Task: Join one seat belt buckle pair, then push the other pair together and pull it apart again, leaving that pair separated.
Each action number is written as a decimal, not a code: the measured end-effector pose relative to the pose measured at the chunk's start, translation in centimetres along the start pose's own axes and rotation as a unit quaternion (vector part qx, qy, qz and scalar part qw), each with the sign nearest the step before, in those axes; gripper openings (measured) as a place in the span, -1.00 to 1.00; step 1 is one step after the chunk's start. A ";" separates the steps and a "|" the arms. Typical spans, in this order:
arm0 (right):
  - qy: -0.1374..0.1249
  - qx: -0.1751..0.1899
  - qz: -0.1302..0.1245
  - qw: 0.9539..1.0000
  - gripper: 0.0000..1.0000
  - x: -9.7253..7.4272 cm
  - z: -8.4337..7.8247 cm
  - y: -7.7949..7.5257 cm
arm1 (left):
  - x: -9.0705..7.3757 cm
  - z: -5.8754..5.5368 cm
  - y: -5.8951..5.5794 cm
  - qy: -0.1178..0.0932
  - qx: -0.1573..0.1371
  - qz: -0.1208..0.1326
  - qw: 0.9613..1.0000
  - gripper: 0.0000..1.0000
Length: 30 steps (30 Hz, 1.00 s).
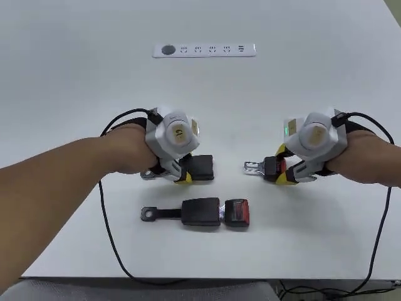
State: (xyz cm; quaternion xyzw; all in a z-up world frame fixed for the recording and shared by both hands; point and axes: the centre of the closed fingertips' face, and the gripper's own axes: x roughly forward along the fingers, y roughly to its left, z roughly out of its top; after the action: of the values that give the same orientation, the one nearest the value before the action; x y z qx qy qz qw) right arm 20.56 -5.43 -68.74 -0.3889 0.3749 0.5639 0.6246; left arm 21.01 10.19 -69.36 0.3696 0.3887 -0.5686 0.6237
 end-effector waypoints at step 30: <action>-0.011 -0.035 0.006 0.999 -0.40 3.0 6.5 0.0 | 0.2 0.1 -0.1 -0.006 -0.001 0.001 1.000 -0.36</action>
State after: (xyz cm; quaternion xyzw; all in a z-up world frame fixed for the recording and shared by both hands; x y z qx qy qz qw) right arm 20.97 1.75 -68.78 -0.4021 0.3498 0.5848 0.6115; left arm 20.91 9.99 -69.50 0.3661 0.3853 -0.5697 0.6269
